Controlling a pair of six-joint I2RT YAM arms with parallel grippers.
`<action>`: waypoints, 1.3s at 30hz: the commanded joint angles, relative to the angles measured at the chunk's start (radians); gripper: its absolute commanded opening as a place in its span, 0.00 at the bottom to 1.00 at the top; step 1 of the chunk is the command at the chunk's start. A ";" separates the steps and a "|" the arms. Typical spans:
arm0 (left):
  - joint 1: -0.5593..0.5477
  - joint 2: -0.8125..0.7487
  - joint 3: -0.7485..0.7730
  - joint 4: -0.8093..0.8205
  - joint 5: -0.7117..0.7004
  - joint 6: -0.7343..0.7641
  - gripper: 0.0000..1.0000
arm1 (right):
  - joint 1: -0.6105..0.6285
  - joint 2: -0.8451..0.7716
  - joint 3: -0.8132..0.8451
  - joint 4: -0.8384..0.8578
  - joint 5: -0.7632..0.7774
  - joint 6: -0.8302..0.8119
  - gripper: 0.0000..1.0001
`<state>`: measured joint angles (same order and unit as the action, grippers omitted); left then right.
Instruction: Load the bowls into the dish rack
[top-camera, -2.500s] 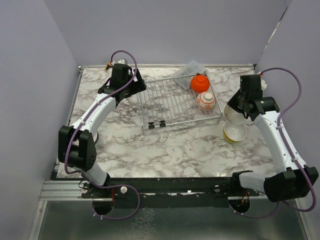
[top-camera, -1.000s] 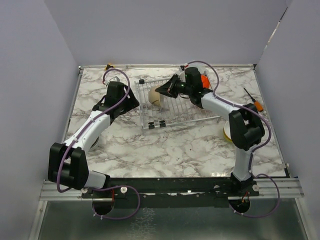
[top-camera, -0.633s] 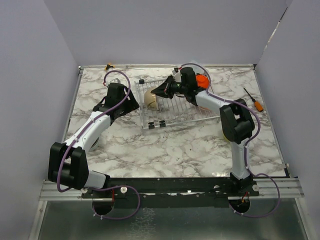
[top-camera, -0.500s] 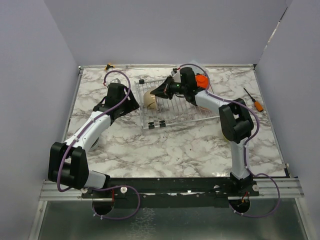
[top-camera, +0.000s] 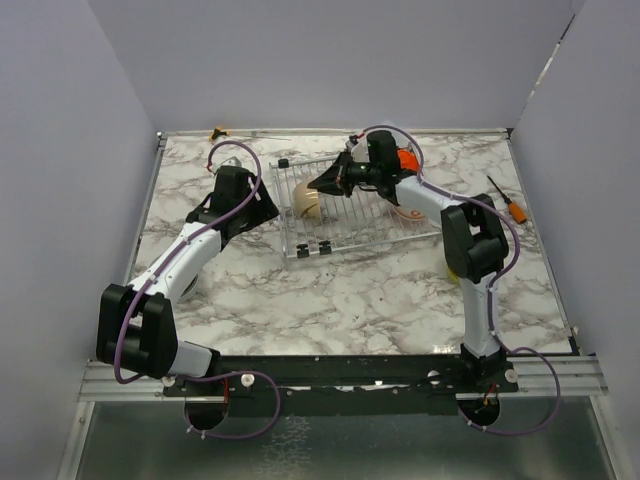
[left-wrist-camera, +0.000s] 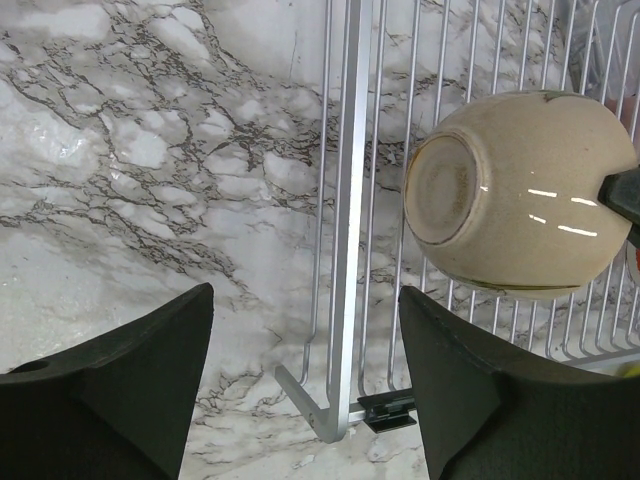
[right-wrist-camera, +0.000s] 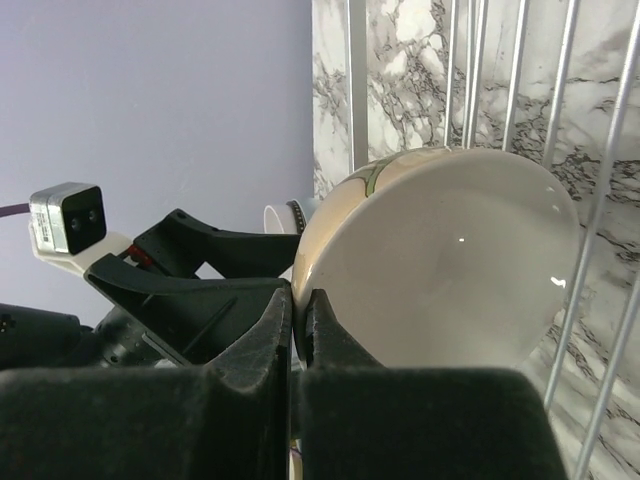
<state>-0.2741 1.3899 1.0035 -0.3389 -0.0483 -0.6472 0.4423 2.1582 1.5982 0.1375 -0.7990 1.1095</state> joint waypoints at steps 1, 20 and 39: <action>0.008 -0.002 -0.003 -0.004 0.016 0.012 0.76 | -0.042 0.022 -0.011 -0.040 -0.083 -0.051 0.04; 0.011 -0.002 0.013 -0.015 0.017 0.014 0.77 | -0.125 0.024 0.080 -0.365 0.004 -0.326 0.26; 0.012 0.005 0.035 -0.022 0.028 0.030 0.76 | -0.125 -0.046 0.153 -0.621 0.323 -0.435 0.39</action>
<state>-0.2691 1.3907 1.0119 -0.3424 -0.0353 -0.6312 0.3099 2.1540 1.7382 -0.3988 -0.5758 0.7124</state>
